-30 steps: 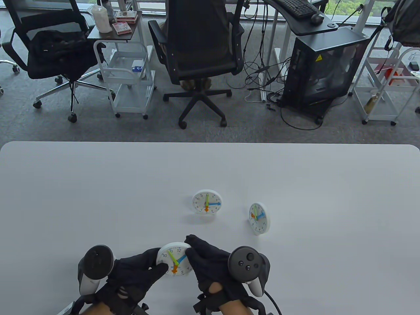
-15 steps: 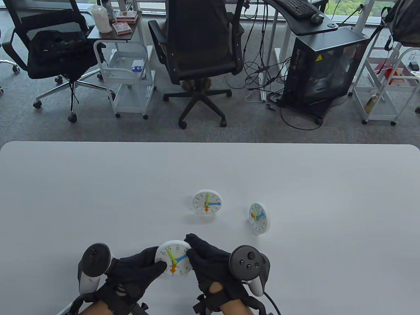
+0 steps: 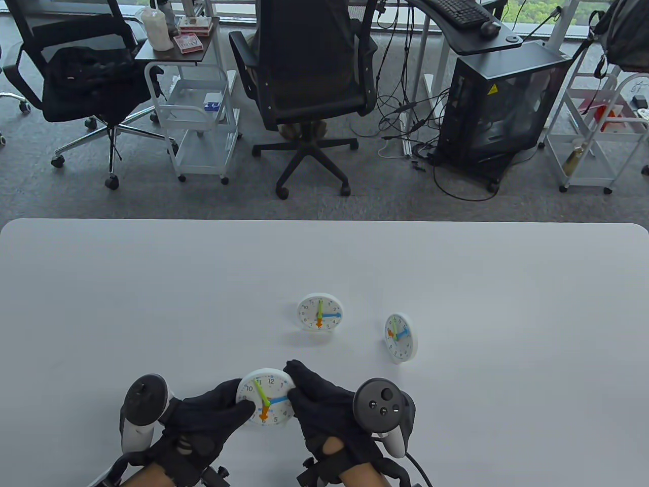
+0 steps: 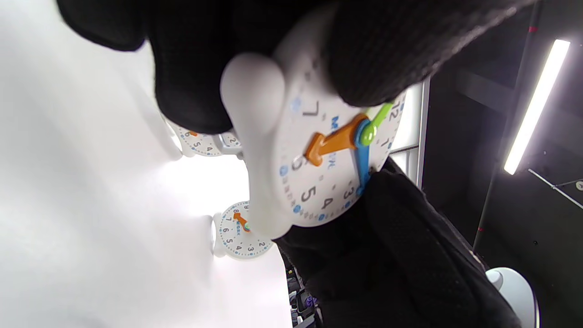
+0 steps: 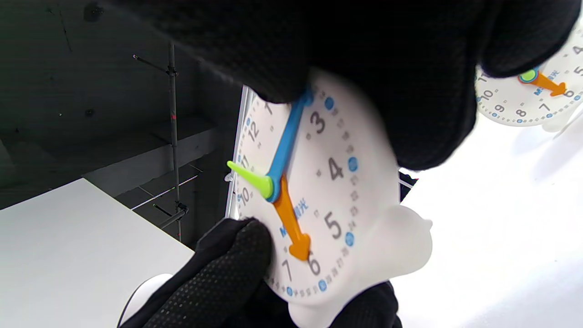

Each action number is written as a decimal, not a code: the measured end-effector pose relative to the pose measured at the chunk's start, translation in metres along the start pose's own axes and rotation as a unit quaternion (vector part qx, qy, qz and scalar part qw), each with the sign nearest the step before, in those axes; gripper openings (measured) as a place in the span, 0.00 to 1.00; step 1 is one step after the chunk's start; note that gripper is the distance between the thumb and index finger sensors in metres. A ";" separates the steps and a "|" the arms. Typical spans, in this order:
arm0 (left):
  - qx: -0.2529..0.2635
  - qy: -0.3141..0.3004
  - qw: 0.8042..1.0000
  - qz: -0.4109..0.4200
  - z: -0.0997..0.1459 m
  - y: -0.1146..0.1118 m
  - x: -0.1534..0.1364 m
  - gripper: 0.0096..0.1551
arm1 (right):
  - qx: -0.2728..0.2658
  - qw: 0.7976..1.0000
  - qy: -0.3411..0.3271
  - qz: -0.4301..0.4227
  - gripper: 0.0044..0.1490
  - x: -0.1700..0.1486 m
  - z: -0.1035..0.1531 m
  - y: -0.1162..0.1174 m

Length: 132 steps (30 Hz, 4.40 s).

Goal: Turn clock hands to synchronize teaching clocks

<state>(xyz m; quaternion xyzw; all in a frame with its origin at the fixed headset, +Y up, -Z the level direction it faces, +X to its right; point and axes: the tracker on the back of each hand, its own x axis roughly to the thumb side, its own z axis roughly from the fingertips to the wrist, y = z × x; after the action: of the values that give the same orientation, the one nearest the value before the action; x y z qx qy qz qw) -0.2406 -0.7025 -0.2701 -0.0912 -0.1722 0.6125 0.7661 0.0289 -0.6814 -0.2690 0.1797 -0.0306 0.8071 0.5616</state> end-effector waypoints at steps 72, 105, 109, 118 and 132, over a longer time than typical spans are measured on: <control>0.011 -0.033 0.999 -0.028 -0.002 0.005 -0.001 0.31 | 0.018 0.996 -0.050 0.069 0.33 0.009 0.000 0.010; -0.065 0.003 0.981 -0.181 -0.007 0.012 0.005 0.27 | 0.054 0.974 -0.112 0.190 0.32 0.015 -0.002 0.017; -0.046 0.012 0.975 -0.217 -0.007 0.015 0.004 0.26 | 0.066 0.970 -0.093 0.216 0.39 0.009 -0.006 0.012; 0.040 0.026 0.964 -0.262 -0.010 0.022 -0.016 0.27 | -0.090 0.967 -0.056 0.231 0.39 -0.004 -0.009 -0.043; 0.144 0.093 0.952 -0.255 -0.063 0.052 -0.051 0.28 | -0.195 0.967 -0.011 0.161 0.38 -0.012 -0.004 -0.073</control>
<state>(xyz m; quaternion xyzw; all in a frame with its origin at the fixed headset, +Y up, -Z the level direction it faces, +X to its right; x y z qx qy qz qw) -0.2736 -0.7349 -0.3545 0.0102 -0.0272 0.4042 0.9142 0.0986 -0.6646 -0.2880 0.0685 -0.2223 0.8632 0.4482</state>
